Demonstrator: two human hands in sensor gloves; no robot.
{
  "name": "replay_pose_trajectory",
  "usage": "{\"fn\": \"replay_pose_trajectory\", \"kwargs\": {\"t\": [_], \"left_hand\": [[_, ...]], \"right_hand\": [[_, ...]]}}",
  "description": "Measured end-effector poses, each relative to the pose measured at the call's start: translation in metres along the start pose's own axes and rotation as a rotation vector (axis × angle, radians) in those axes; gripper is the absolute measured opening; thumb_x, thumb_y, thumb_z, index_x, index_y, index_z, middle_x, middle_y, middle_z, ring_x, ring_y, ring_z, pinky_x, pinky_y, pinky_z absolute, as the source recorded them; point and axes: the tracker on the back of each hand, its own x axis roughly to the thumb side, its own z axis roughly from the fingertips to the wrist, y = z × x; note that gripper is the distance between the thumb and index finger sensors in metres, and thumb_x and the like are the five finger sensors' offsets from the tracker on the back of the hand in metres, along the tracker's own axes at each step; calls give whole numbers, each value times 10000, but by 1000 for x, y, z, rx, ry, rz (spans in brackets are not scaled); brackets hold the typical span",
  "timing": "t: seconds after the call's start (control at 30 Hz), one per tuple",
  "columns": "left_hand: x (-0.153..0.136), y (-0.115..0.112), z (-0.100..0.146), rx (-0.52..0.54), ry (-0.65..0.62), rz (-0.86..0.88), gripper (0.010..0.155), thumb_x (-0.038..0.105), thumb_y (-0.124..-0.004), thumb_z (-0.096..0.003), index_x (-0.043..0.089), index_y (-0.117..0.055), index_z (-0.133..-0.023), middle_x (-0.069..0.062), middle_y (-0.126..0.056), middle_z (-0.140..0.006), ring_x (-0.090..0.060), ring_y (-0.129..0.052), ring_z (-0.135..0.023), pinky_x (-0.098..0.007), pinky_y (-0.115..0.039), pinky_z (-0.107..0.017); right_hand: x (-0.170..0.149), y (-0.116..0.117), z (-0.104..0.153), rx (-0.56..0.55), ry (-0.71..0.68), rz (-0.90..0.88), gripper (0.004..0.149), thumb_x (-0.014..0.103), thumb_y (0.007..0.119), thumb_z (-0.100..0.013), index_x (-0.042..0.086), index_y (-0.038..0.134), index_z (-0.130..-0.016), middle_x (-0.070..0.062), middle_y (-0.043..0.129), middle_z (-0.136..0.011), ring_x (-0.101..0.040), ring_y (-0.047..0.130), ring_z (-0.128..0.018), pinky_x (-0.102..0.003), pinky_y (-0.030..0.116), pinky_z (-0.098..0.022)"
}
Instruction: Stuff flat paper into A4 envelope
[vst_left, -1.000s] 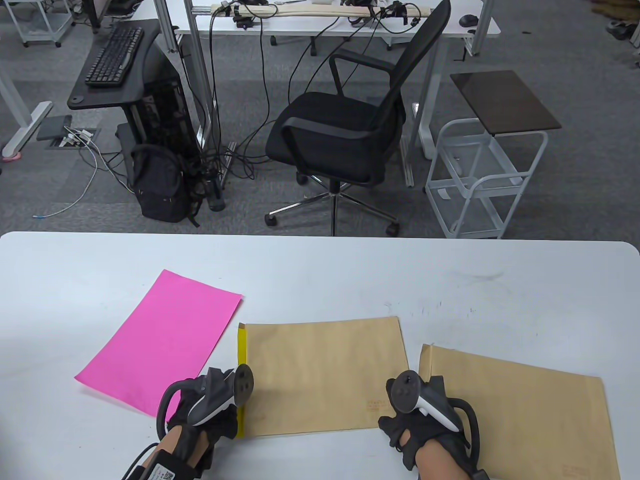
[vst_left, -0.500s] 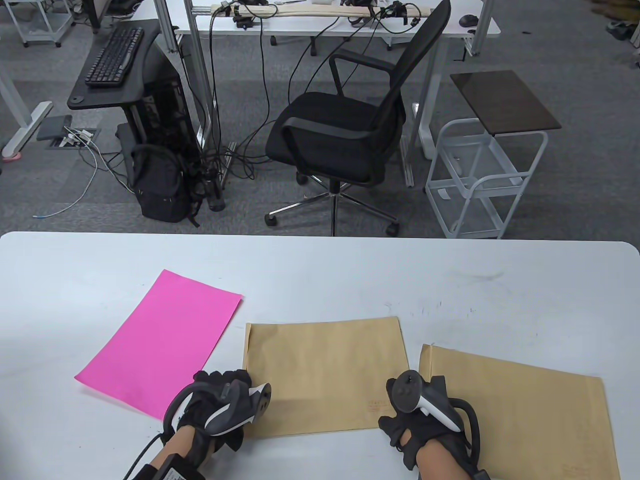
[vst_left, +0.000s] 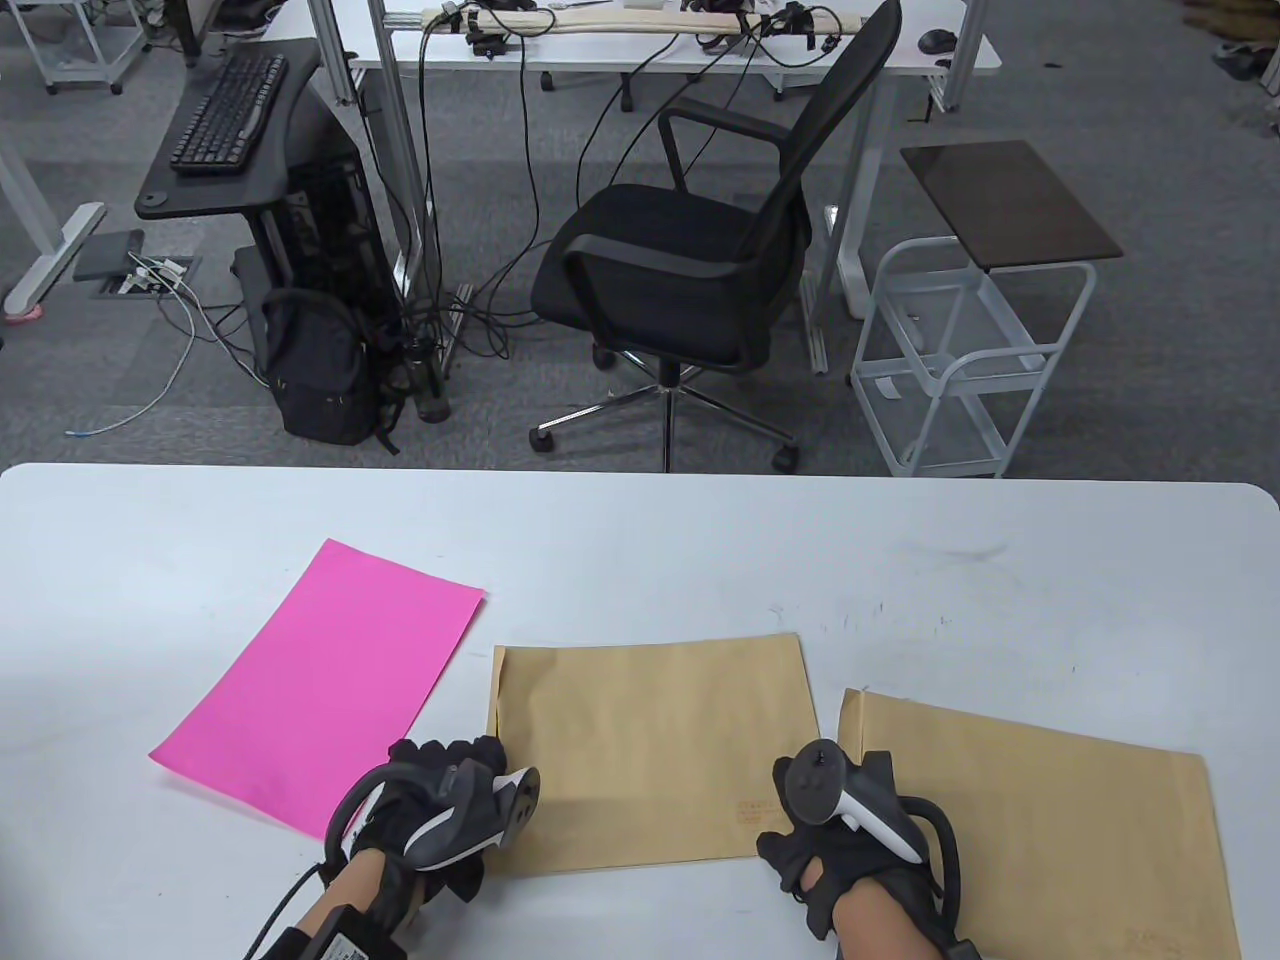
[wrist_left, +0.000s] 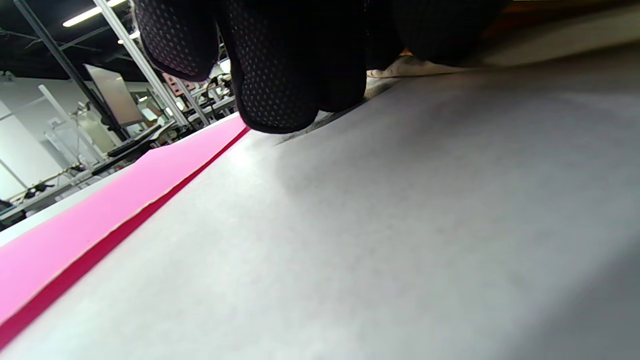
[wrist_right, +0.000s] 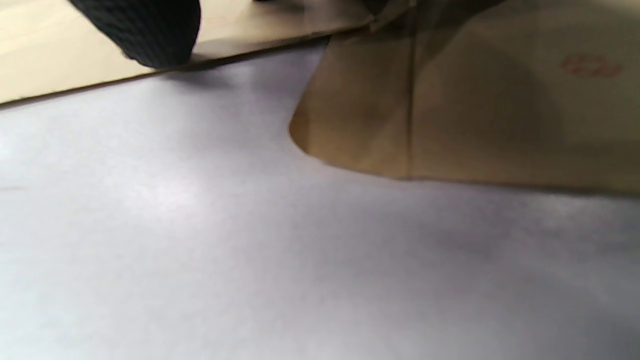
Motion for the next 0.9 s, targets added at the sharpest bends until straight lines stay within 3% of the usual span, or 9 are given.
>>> {"fn": "replay_pose_trajectory", "kwargs": {"t": [0.1,0.3,0.63,0.77,0.9], "left_hand": [[-3,4,1,12,74,10,607,489,-762,-426,247,-773,-983,110,-1008,-754,-167,-1110,-522,-445,-904,-534],[-15,1,-2,-183,252,226,625,562,-763,-425,151,-893,-877,79,-1031,-640,-159,-1103,-353,-429,-929,-415],[-16,-5,-8,-105,201,341,437,444,-841,-420,179,-935,-754,142,-1008,-521,-127,-1090,-337,-420,-935,-435],[-11,-1,-6,-68,205,224,459,434,-755,-444,172,-861,-805,148,-993,-580,-146,-1111,-398,-435,-932,-462],[-18,11,-2,43,235,191,466,400,-757,-439,176,-794,-846,112,-1036,-639,-141,-1164,-404,-410,-965,-439]], "right_hand": [[0,0,0,5,2,-7,745,623,739,-495,407,356,-1096,8,248,-1112,-366,349,-1076,-671,447,-708],[-1,0,0,8,2,-10,746,623,738,-496,407,353,-1097,9,244,-1113,-364,345,-1077,-671,446,-708],[-1,0,0,10,-2,-11,745,624,736,-496,404,356,-1098,5,246,-1113,-369,347,-1075,-672,444,-708],[-1,-2,1,23,-26,-47,738,627,729,-499,406,360,-1099,10,256,-1115,-370,348,-1076,-673,441,-708],[0,-6,5,32,-76,-136,746,629,721,-502,406,338,-1103,16,260,-1119,-368,329,-1081,-677,414,-710]]}}
